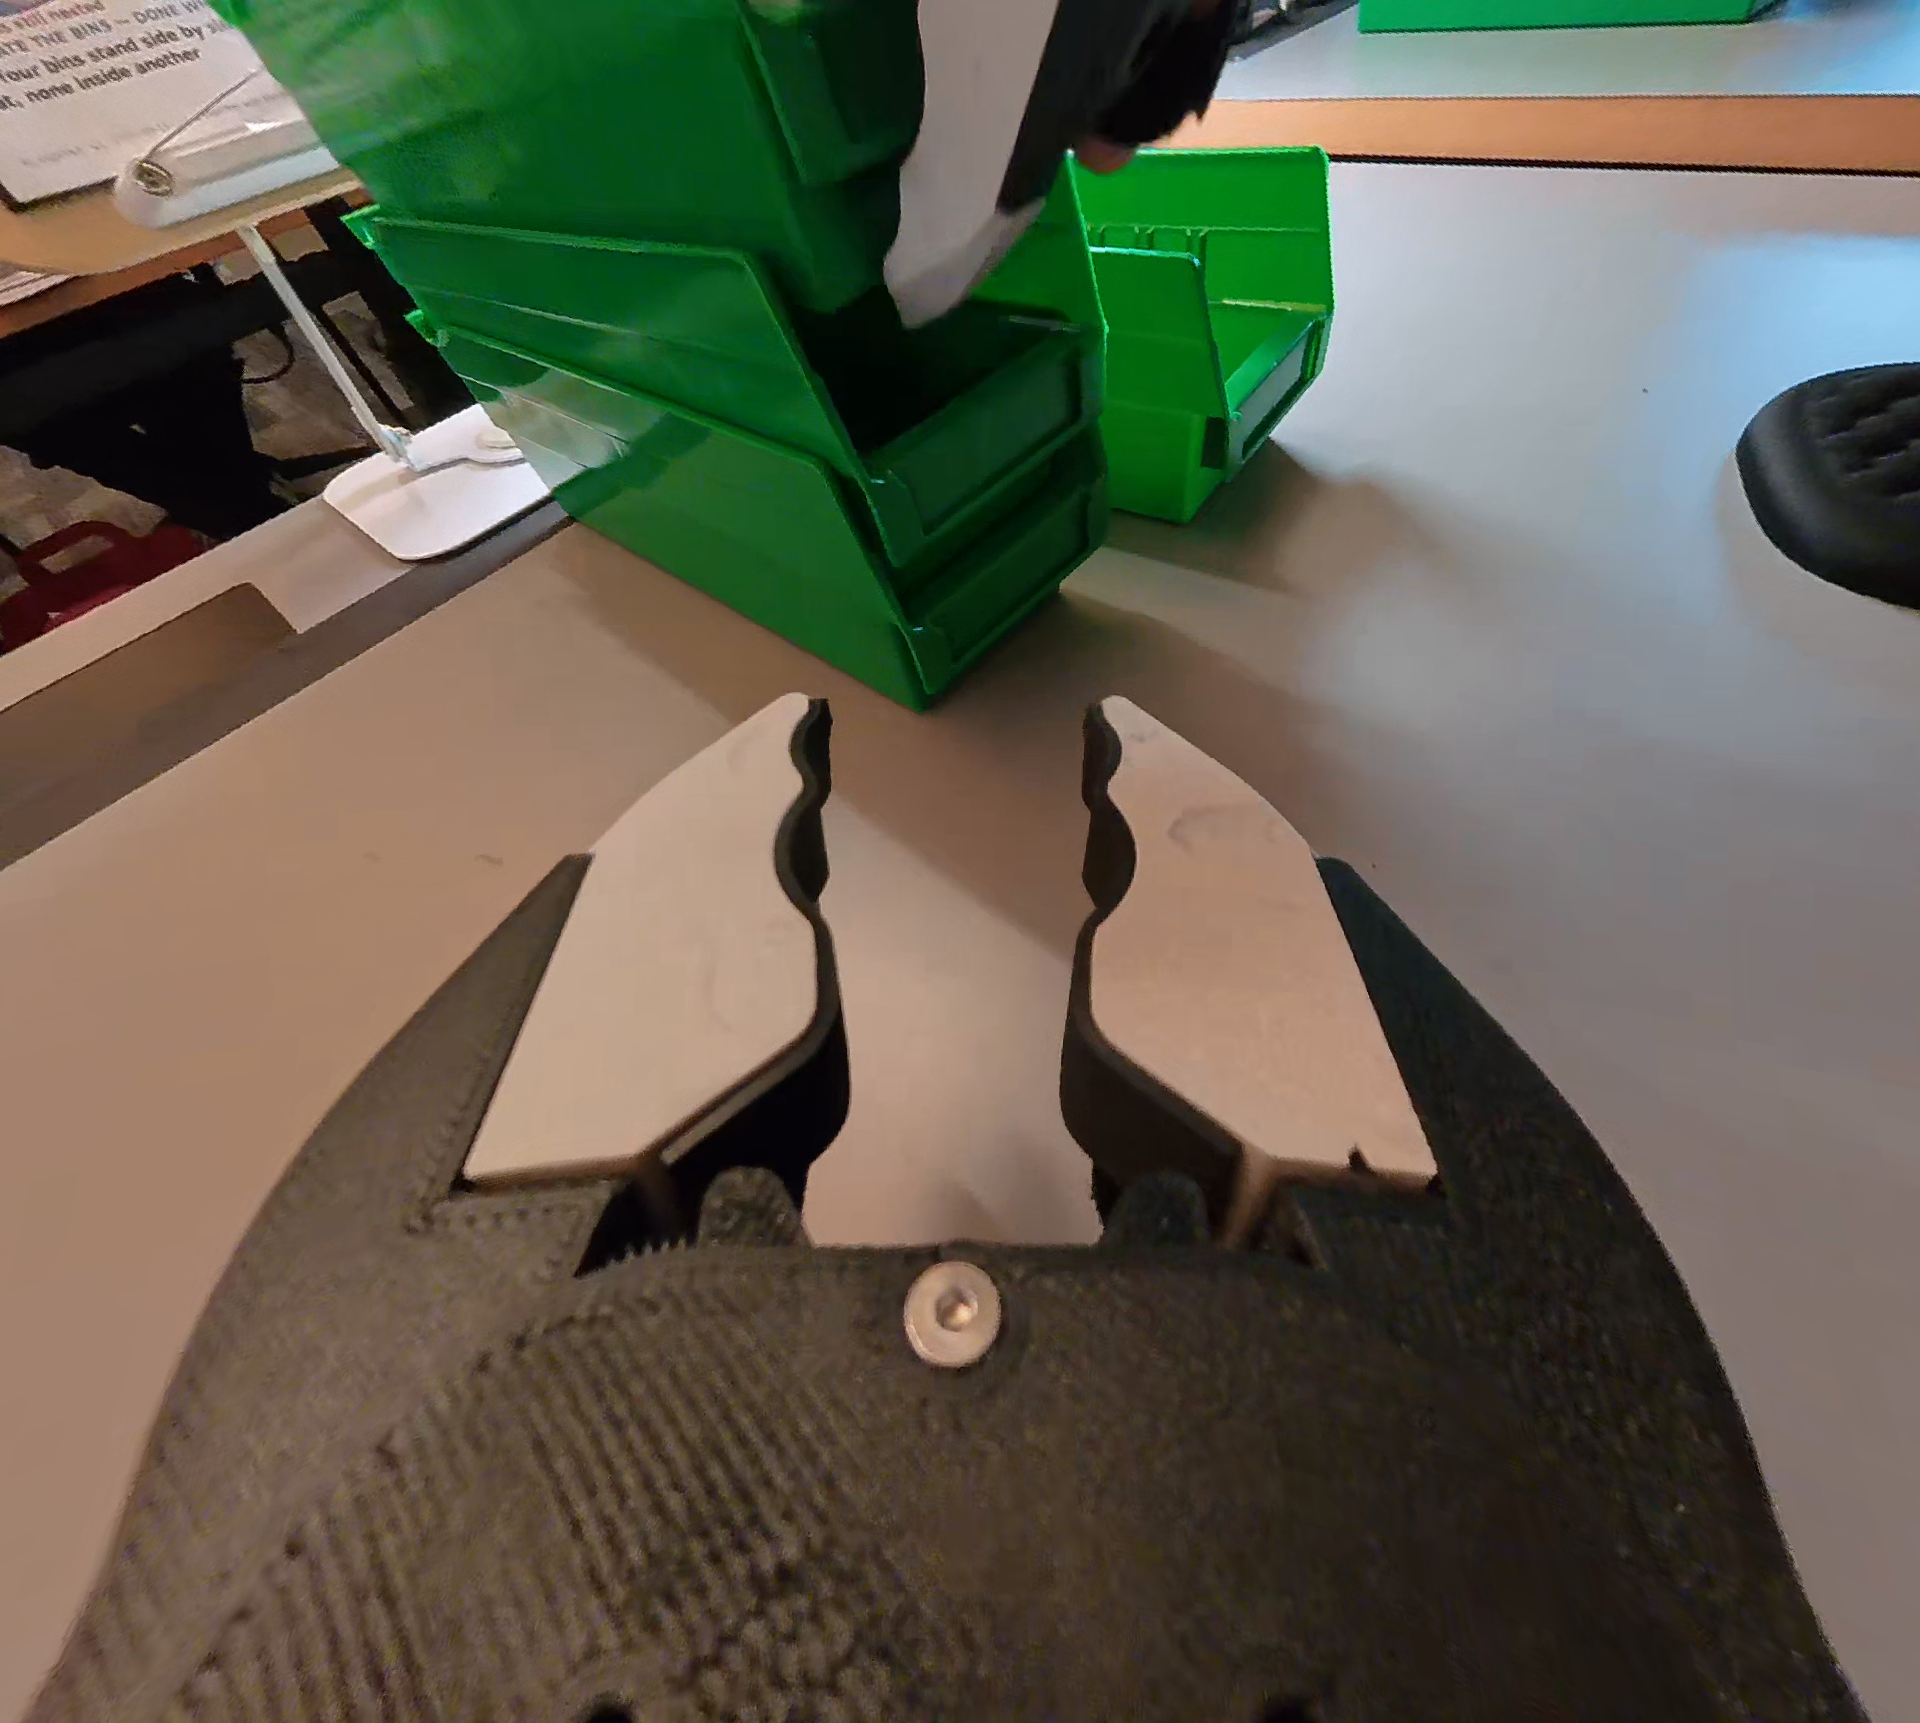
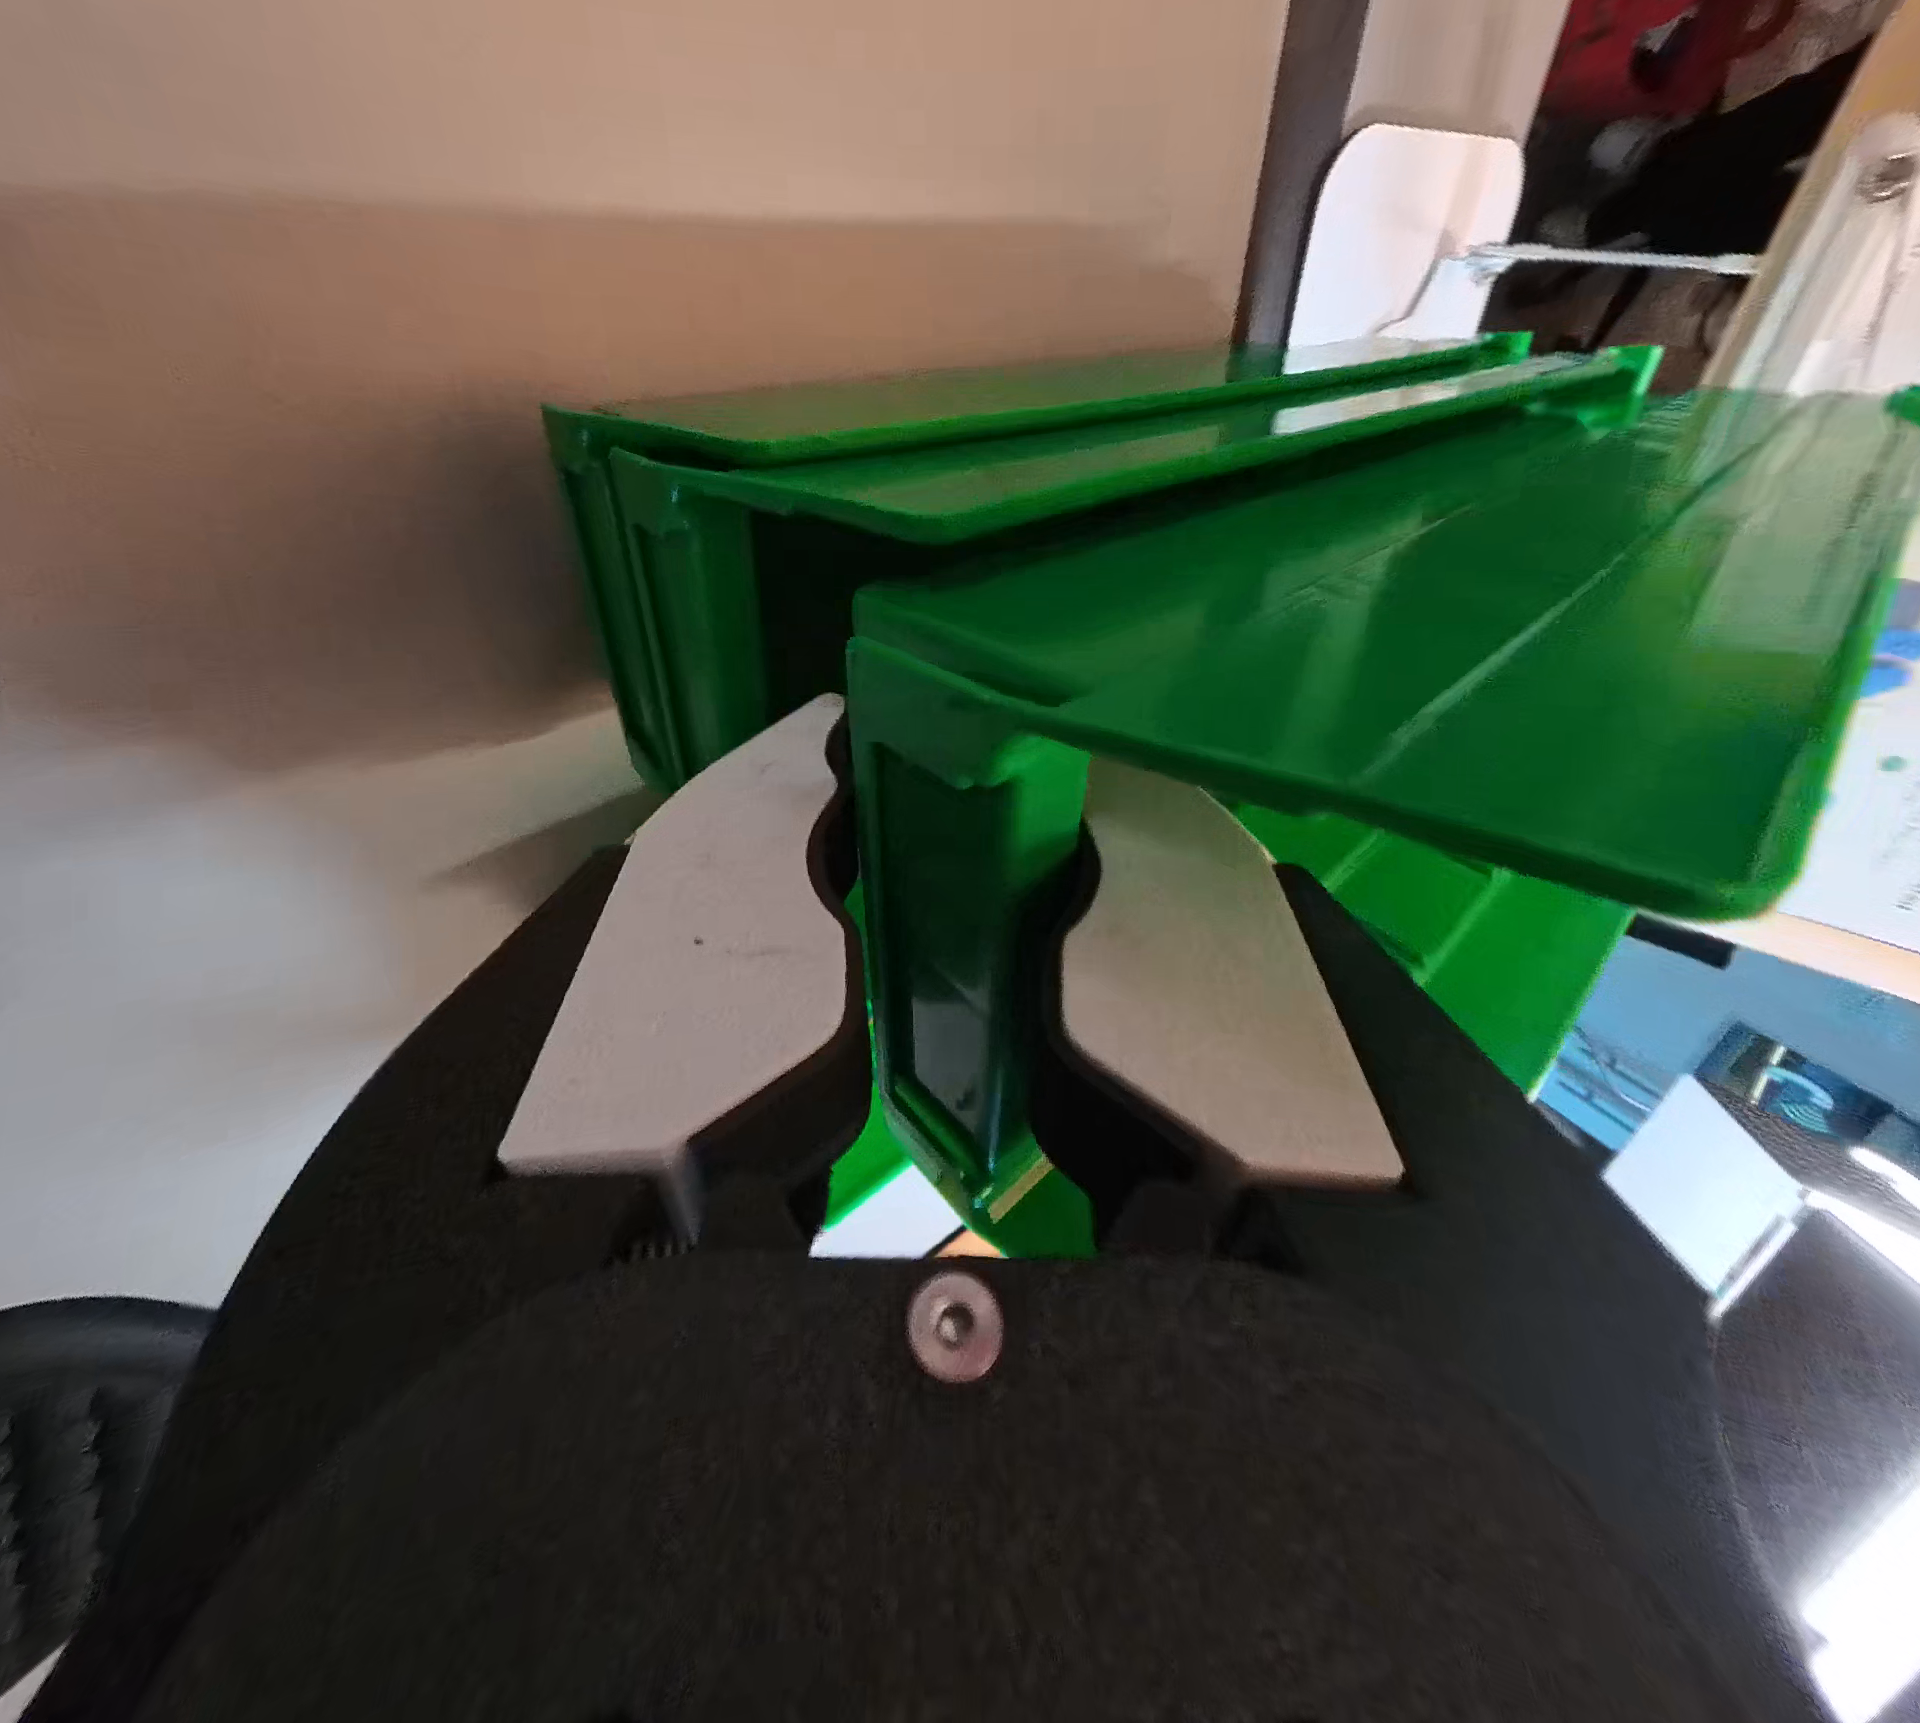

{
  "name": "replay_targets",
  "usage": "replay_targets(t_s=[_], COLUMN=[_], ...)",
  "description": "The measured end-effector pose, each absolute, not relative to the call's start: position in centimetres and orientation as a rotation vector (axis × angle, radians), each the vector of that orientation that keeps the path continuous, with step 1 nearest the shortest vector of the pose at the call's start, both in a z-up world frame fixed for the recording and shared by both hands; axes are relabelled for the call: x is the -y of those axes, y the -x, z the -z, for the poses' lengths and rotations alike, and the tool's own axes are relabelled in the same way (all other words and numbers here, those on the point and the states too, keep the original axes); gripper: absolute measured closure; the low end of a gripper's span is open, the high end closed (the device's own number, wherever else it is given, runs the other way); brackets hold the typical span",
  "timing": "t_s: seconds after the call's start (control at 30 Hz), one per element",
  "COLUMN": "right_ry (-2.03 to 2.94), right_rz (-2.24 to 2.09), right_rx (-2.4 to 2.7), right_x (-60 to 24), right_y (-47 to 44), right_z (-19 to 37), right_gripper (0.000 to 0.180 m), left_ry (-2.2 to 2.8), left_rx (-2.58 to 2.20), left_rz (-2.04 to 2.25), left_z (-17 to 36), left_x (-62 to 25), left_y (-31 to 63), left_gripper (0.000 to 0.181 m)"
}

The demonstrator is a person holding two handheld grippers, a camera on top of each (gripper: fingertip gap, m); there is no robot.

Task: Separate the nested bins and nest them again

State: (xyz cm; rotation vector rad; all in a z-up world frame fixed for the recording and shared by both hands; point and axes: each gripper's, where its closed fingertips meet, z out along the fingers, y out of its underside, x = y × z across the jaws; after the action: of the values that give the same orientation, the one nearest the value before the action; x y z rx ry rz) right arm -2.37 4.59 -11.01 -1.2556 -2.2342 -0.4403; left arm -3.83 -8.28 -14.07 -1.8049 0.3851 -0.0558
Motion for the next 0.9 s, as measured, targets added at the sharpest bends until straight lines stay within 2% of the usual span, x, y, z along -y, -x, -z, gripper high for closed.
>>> replay_targets(t_s=[0.17, 0.27, 0.47, 0.63, 0.73, 0.9], right_ry=[1.242, 1.204, 1.149, 1.155, 1.209, 1.304], right_rz=[0.417, 0.412, 0.100, -0.012, -0.019, 0.005], right_rx=[2.262, 2.243, 2.142, 1.979, 1.941, 1.981], right_x=[-4.4, -4.1, -0.3, -1.2, -3.4, -6.7], right_y=[2.6, 2.4, 1.1, -3.0, -6.2, -10.6], right_z=[12.9, 12.2, 6.6, 2.9, 3.8, 9.4], right_gripper=[0.144, 0.132, 0.127, 0.126, 0.125, 0.120], left_ry=[1.798, 1.803, 1.803, 1.805, 1.805, 1.804], left_rx=[-0.368, -0.362, -0.348, -0.341, -0.332, -0.319], left_rz=[0.055, 0.052, 0.043, 0.032, 0.027, 0.018], left_z=[13.8, 13.9, 13.8, 13.9, 13.9, 13.9], left_x=[8.3, 8.3, 8.2, 8.1, 8.0, 7.9], left_y=[4.1, 4.2, 4.5, 4.6, 4.8, 5.0], left_gripper=[0.133, 0.133, 0.133, 0.133, 0.134, 0.134])
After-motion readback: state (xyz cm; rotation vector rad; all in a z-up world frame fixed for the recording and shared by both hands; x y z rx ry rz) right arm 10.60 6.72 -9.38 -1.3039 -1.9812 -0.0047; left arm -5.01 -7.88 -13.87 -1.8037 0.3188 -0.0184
